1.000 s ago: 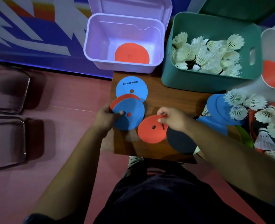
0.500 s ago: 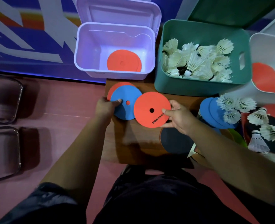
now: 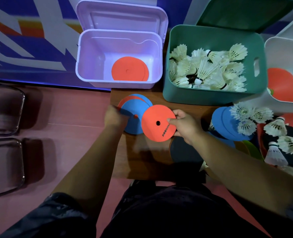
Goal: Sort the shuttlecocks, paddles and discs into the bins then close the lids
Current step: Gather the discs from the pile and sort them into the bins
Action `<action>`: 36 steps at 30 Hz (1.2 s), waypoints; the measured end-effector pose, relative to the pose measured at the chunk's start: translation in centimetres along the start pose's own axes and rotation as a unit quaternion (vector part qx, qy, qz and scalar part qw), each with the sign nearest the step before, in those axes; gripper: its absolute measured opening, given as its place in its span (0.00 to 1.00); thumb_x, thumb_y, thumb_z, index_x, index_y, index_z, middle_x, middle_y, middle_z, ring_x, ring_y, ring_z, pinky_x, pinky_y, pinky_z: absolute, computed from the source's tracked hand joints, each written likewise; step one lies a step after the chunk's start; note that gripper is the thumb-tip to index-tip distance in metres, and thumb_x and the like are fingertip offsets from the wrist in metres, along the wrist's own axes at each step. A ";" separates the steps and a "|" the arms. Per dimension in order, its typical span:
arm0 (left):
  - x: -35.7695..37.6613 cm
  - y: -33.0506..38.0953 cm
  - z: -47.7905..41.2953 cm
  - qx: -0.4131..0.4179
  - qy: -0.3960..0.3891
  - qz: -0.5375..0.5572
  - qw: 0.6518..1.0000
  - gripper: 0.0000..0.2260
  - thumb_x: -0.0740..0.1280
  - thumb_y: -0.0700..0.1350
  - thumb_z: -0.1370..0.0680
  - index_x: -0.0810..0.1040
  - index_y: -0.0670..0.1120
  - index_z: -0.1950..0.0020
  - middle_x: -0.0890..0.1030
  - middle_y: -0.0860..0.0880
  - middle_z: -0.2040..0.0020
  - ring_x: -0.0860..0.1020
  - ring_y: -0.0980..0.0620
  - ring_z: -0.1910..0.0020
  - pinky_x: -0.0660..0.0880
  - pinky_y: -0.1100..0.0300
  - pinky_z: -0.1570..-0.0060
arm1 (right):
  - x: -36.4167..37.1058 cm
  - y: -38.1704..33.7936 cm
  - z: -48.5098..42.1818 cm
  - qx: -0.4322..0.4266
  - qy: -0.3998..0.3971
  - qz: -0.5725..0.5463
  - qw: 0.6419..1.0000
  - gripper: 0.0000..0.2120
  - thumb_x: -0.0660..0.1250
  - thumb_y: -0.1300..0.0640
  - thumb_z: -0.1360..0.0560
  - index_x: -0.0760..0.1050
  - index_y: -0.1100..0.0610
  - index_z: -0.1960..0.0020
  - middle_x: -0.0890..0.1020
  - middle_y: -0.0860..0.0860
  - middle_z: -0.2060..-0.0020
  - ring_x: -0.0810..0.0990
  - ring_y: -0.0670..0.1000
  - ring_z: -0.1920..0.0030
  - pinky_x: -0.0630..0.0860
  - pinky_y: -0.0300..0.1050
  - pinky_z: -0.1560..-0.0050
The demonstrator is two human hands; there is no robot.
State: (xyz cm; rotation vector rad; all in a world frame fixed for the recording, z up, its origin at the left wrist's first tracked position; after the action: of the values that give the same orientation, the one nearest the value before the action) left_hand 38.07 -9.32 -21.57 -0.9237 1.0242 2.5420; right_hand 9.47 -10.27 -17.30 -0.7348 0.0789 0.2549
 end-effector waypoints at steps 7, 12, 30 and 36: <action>0.1 -1.8 1.9 -0.013 -0.099 0.248 0.964 0.30 0.74 0.42 0.36 0.74 0.47 0.34 0.83 0.47 0.39 0.82 0.44 0.40 0.81 0.38 0.40 | 1.2 -0.3 -2.0 0.006 -0.003 -0.084 0.996 0.07 0.70 0.59 0.19 0.81 0.50 0.43 0.88 0.55 0.46 0.86 0.58 0.47 0.82 0.58 0.48; -0.5 -1.5 4.9 0.029 -0.204 0.292 0.934 0.23 0.71 0.31 0.28 0.80 0.49 0.36 0.85 0.43 0.38 0.83 0.41 0.38 0.81 0.41 0.39 | 1.6 -0.7 -2.4 0.002 -0.052 -0.088 0.995 0.09 0.70 0.60 0.19 0.82 0.51 0.41 0.88 0.54 0.47 0.86 0.55 0.49 0.83 0.55 0.48; 1.7 -0.5 12.1 0.079 -0.151 0.229 0.958 0.17 0.74 0.36 0.24 0.80 0.46 0.37 0.87 0.47 0.43 0.84 0.44 0.41 0.82 0.46 0.41 | 0.6 -0.7 0.2 -0.094 -0.118 0.053 0.987 0.21 0.81 0.56 0.29 0.78 0.45 0.40 0.84 0.52 0.42 0.85 0.52 0.46 0.81 0.43 0.53; 1.1 2.6 14.1 0.145 -0.138 0.215 0.956 0.10 0.71 0.32 0.22 0.77 0.41 0.44 0.83 0.49 0.51 0.81 0.61 0.54 0.78 0.66 0.54 | -1.9 -2.1 1.9 -0.115 -0.177 0.042 0.977 0.19 0.78 0.61 0.25 0.80 0.50 0.37 0.86 0.49 0.48 0.85 0.49 0.46 0.79 0.35 0.53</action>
State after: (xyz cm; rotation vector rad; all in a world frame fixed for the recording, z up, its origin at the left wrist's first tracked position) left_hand 29.51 -1.45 -13.12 -0.2728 1.5879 2.6368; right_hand 8.12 -10.92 -14.20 -0.9065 -0.2628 0.4779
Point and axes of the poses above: each hand's wrist, its own z-axis away from the middle knuckle, its own x-axis out of the palm, y = z × x, the point moved 3 cm from there along -z, towards the middle knuckle
